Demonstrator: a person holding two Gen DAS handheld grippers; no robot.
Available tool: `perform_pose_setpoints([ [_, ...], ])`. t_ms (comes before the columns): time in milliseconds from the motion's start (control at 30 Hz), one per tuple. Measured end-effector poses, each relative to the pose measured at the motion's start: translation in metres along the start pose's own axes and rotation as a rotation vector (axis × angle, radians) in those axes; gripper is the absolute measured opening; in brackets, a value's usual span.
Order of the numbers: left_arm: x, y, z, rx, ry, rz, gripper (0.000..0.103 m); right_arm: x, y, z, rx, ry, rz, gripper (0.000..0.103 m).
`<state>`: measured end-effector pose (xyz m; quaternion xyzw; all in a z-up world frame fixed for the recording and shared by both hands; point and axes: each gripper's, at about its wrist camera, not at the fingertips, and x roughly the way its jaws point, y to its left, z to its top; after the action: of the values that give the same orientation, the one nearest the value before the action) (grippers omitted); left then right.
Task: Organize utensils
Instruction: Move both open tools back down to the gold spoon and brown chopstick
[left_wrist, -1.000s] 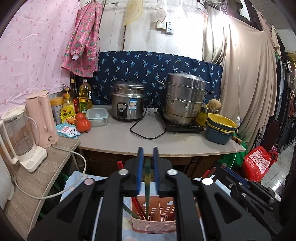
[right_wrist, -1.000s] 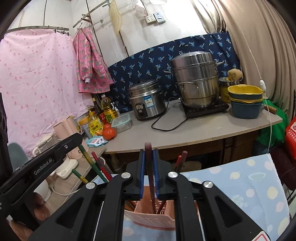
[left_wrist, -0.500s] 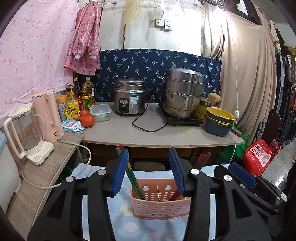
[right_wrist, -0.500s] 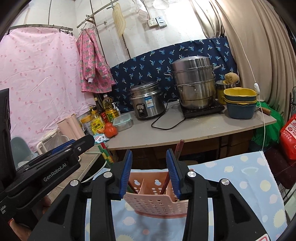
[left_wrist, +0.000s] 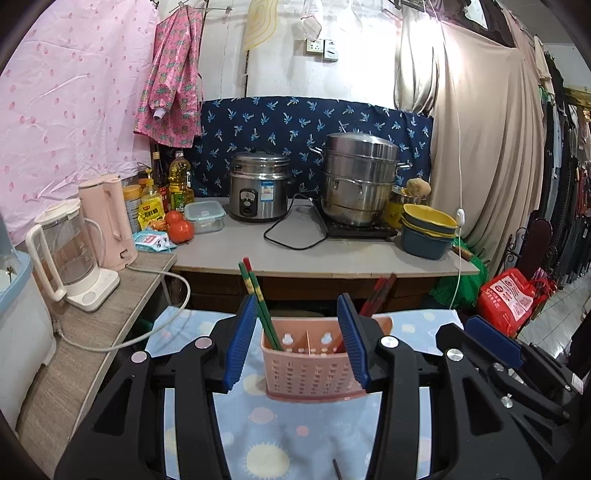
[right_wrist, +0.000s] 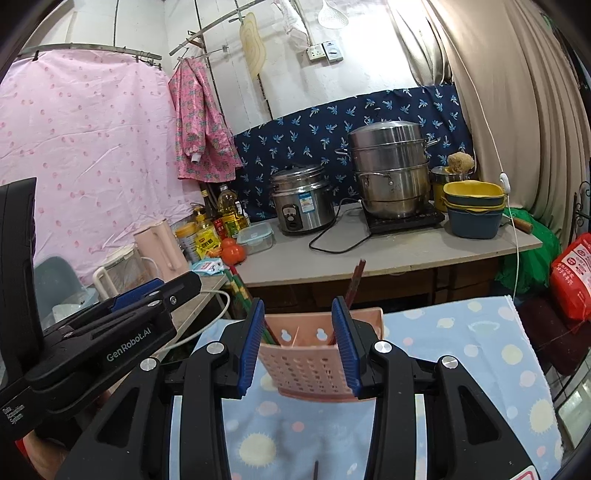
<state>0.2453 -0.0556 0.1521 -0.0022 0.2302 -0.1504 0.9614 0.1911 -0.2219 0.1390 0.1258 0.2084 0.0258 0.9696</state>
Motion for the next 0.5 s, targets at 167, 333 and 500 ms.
perform_pose_setpoints([
  [167, -0.012, 0.001, -0.033, -0.005, 0.052, -0.009, 0.044, -0.02, -0.003, -0.03, -0.006, 0.047, -0.015, 0.038],
  [333, -0.02, -0.002, -0.077, -0.017, 0.13, -0.012, 0.044, -0.035, -0.004, -0.071, -0.013, 0.116, -0.029, 0.038],
  [500, -0.029, -0.002, -0.122, -0.034, 0.207, -0.011, 0.043, -0.049, -0.003, -0.117, -0.039, 0.199, -0.042, 0.038],
])
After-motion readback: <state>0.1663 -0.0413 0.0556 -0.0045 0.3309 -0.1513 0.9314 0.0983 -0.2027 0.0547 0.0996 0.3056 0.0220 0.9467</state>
